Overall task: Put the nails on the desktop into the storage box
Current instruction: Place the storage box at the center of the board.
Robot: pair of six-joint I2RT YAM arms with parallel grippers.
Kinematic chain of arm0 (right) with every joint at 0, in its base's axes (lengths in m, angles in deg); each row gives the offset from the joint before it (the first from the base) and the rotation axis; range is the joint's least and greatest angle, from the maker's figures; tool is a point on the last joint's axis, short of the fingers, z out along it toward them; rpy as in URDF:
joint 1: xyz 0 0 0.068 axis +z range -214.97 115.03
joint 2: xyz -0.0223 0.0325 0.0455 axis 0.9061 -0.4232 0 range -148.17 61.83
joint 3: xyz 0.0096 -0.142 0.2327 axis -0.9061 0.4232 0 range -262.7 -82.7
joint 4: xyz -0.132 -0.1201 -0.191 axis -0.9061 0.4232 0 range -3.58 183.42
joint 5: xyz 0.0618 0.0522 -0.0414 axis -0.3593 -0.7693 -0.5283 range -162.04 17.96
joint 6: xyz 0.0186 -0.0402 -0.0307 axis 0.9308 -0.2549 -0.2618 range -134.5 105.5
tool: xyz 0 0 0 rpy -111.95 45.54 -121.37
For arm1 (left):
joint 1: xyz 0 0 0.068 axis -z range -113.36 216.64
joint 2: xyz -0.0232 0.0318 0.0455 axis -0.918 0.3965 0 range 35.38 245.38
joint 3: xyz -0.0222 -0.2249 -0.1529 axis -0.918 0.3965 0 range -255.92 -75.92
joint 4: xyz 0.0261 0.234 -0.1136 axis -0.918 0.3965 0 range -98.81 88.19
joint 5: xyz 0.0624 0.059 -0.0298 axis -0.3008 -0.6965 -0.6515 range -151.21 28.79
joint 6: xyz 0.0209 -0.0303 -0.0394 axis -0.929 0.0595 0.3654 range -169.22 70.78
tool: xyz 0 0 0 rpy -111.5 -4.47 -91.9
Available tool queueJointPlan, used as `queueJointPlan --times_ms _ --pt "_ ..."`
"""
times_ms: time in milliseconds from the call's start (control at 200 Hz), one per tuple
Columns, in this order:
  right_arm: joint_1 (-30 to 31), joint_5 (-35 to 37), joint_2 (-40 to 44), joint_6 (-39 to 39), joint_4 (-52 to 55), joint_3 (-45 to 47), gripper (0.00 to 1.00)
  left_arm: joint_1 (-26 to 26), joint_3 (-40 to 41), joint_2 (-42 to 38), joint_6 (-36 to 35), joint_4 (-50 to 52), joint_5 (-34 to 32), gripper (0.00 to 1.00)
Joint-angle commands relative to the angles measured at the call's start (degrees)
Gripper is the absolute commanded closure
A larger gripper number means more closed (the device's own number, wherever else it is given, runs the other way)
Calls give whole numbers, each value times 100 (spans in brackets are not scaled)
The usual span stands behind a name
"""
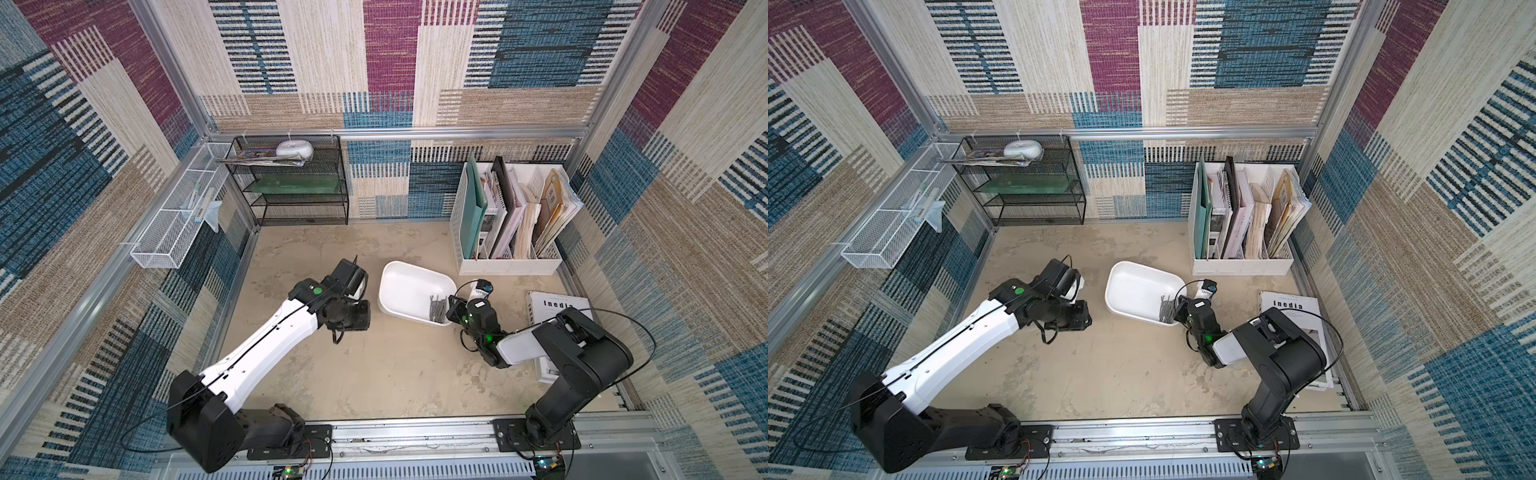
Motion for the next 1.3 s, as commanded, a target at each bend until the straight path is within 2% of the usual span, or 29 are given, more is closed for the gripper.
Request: queueJointPlan --times_ms 0,200,386,486,696,1007,1182,1292 --pt "11 -422 103 -467 436 -159 100 -59 486 -587 301 -240 -320 64" --pt "140 -432 280 -751 1296 -585 100 -101 1438 -1600 685 -149 -539 64" --pt "438 228 419 -1008 2649 -1307 100 -116 2073 -2169 1003 -195 -539 64" --pt "583 619 558 -1018 2997 -1426 100 -143 2153 -2336 1113 -127 -619 64" --pt "711 578 390 -910 3753 -1902 100 -163 2328 -2526 1227 -179 -531 64" --pt "935 507 -340 -237 4709 -2594 100 -187 2341 -2587 1218 -187 -512 64" --pt "1021 499 -515 -10 4700 -2661 100 -192 2341 -2624 1213 -192 -511 64" --pt "1018 480 -501 -23 4668 -2633 83 -195 2341 -2607 1193 -203 -497 64"
